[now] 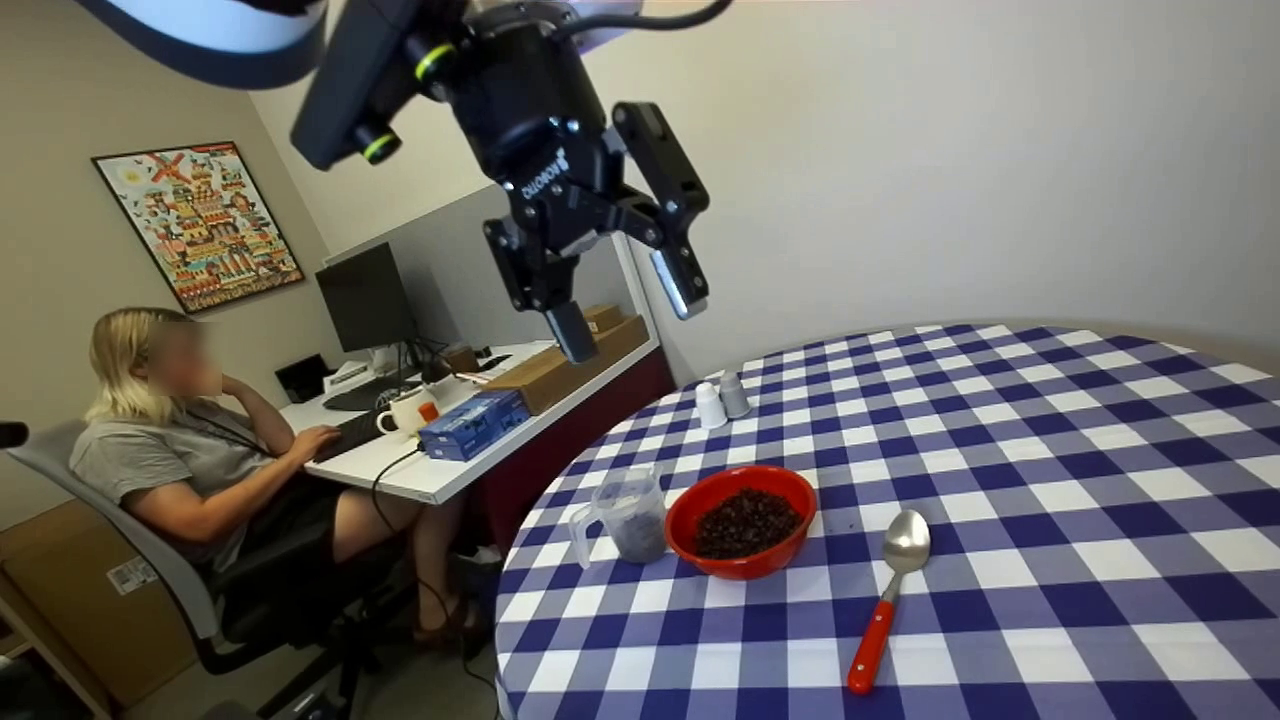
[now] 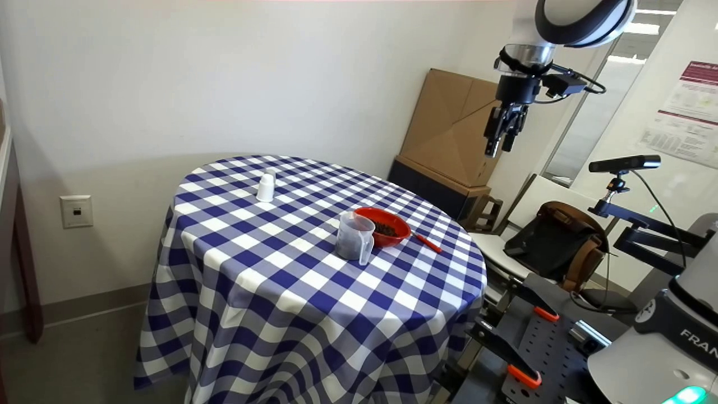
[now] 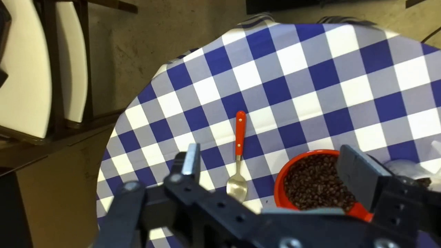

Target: Pick up the spoon and scoop some of the objects from the red bowl and put them in the measuring cup, then put the spoon on the table

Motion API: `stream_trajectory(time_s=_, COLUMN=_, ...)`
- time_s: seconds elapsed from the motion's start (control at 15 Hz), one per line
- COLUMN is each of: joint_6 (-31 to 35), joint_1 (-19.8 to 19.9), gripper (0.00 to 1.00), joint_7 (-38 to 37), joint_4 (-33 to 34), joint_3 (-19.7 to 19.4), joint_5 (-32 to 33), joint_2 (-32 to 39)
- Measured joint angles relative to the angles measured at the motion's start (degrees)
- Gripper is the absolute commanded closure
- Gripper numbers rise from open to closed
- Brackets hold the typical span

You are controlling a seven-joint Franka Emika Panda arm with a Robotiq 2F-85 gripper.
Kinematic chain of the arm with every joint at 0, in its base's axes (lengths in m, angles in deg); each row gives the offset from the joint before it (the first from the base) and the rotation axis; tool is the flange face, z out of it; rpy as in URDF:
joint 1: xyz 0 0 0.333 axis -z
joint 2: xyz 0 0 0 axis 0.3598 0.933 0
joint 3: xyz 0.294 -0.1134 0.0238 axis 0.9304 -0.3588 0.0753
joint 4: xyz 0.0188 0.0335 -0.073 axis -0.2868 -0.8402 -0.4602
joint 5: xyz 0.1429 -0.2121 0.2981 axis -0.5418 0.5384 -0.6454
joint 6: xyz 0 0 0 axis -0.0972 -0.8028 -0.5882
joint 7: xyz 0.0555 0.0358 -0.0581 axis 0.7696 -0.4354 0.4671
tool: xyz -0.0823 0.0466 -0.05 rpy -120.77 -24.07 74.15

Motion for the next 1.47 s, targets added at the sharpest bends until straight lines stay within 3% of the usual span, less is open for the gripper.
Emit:
stream_trajectory(time_s=0.4, joint_6=9.8, joint_1=2.6, gripper=0.00, joint_7=-0.8, joint_4=5.7, joint_3=-2.3, joint_5=-1.8, joint_2=15.4)
stream_trajectory(time_s=0.73, joint_6=10.8, joint_1=3.6, gripper=0.00, joint_7=4.6, joint_4=11.3, joint_3=-3.1, joint_5=-7.2, joint_2=26.2)
stream_trajectory(time_s=1.47, joint_6=12.4, joint_1=4.1, gripper=0.00, joint_7=5.6, joint_4=21.3, joint_3=-2.0, joint_5=-8.6, joint_2=42.3)
